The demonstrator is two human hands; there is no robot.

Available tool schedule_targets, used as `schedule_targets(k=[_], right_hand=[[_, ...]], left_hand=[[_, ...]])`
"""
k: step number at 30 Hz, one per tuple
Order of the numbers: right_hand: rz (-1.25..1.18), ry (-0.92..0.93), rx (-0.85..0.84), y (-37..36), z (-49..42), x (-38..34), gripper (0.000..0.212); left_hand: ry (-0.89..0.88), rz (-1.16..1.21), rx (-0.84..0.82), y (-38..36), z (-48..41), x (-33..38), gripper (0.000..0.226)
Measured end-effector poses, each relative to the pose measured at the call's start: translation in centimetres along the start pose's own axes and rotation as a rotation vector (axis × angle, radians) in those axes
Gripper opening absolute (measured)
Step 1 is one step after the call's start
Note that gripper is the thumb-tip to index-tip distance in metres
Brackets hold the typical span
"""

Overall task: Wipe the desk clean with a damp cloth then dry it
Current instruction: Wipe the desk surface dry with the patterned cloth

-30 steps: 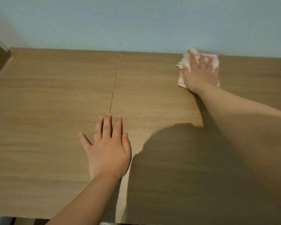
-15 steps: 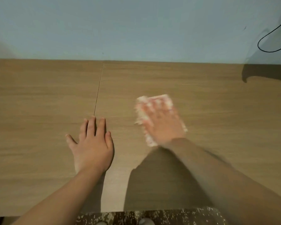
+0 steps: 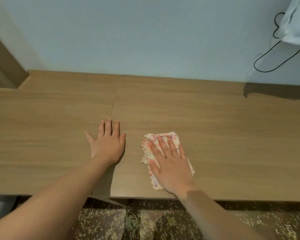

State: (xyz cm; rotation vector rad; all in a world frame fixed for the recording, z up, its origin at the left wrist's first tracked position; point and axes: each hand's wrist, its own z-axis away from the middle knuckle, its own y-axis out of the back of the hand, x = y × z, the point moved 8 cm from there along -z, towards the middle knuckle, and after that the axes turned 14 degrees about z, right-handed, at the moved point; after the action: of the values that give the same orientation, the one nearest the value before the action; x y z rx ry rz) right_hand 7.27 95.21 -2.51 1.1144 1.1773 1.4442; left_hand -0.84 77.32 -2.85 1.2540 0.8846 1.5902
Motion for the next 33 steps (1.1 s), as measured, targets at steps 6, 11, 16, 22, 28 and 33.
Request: schedule_targets(k=[6, 11, 16, 22, 28, 33], right_hand=[[-0.017, -0.515, -0.180, -1.8, 5.4, 9.9, 0.057], [-0.051, -0.133, -0.055, -1.1, 6.6, -2.4, 0.058], [0.073, -0.033, -0.013, -0.6, 7.6, 1.6, 0.057], [-0.022, -0.450, -0.181, -2.5, 9.8, 12.3, 0.056], [-0.005, -0.129, -0.001, -1.3, 8.6, 5.1, 0.063], [0.014, -0.390, -0.134, -2.9, 8.6, 15.8, 0.055]], left_hand=[[-0.135, -0.058, -0.090, -1.2, 5.4, 0.9, 0.055], [-0.022, 0.005, -0.195, -2.4, 7.8, 2.0, 0.062], [-0.024, -0.031, -0.233, -3.3, 9.4, 2.5, 0.066], [0.001, -0.003, -0.159, -2.8, 9.8, 2.9, 0.063], [-0.031, 0.078, 0.035, -2.5, 8.8, 7.0, 0.061], [-0.277, -0.001, -0.046, -4.0, 6.8, 12.2, 0.063]])
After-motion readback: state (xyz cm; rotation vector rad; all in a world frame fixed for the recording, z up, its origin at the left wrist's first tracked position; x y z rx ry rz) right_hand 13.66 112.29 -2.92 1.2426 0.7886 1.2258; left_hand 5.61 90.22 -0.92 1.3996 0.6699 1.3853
